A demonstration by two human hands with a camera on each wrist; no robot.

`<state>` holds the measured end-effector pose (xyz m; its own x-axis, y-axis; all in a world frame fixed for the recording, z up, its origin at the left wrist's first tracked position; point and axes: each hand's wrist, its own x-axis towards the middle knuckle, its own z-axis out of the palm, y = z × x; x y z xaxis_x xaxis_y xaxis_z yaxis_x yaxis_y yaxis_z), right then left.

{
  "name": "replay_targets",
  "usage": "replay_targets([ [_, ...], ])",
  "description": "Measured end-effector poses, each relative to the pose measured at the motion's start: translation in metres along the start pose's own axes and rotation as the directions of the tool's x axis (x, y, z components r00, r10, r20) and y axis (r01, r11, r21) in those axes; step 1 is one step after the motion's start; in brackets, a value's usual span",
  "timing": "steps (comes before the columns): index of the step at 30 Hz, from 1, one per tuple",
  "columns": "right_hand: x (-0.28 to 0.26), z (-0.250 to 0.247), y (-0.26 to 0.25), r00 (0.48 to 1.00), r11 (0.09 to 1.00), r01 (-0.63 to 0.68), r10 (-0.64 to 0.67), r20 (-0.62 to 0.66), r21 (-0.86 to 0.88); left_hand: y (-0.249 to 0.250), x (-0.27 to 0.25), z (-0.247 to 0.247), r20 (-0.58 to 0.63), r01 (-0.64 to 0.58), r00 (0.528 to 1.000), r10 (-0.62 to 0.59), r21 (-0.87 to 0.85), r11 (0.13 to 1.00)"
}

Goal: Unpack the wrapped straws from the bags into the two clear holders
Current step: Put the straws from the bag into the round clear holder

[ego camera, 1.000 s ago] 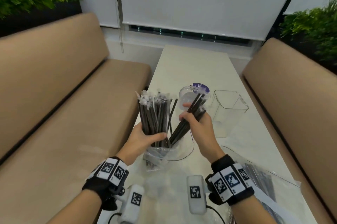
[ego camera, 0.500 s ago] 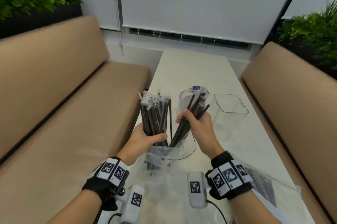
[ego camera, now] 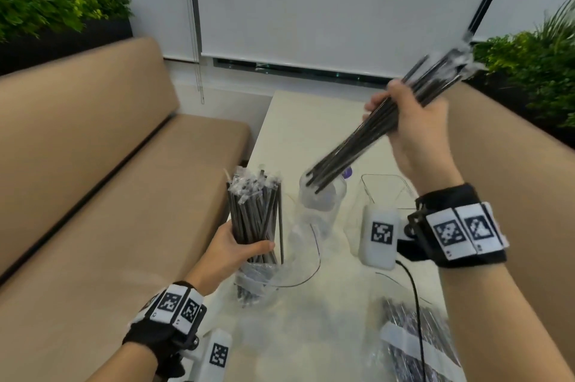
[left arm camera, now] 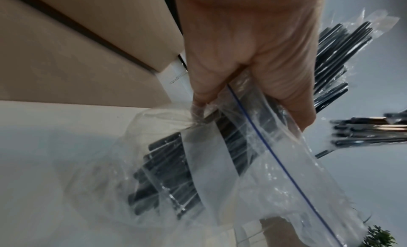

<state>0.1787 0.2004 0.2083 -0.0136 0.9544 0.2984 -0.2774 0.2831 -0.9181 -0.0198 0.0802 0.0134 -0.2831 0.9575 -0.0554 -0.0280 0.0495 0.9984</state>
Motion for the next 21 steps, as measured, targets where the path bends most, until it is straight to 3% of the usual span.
replay_targets([
  [2,0.023,0.001,0.003,0.991,0.998,0.062,-0.062,-0.119,-0.003,-0.007,0.001,-0.005,-0.021,0.024,0.999,-0.024,-0.005,1.0],
  [6,0.047,0.01,0.066,0.97,0.965,0.043,-0.102,-0.221,-0.257,-0.014,-0.001,-0.008,-0.013,0.062,0.998,-0.063,-0.008,0.998],
  [11,0.053,0.011,0.142,0.963,0.917,-0.173,0.081,-0.257,-0.36,-0.013,-0.004,-0.007,0.031,0.078,0.996,-0.078,-0.008,0.997],
  [14,0.054,0.005,0.16,0.946,0.823,-0.306,0.205,-0.252,-0.479,-0.013,-0.004,-0.009,0.042,0.088,0.995,-0.087,-0.006,0.996],
  [18,0.059,-0.002,0.168,0.935,0.774,-0.354,0.283,-0.214,-0.525,-0.013,-0.004,-0.007,0.059,0.094,0.994,-0.093,-0.012,0.996],
  [21,0.06,-0.005,0.152,0.938,0.787,-0.347,0.285,-0.198,-0.51,-0.011,-0.006,-0.005,0.06,0.081,0.995,-0.08,-0.023,0.996],
])
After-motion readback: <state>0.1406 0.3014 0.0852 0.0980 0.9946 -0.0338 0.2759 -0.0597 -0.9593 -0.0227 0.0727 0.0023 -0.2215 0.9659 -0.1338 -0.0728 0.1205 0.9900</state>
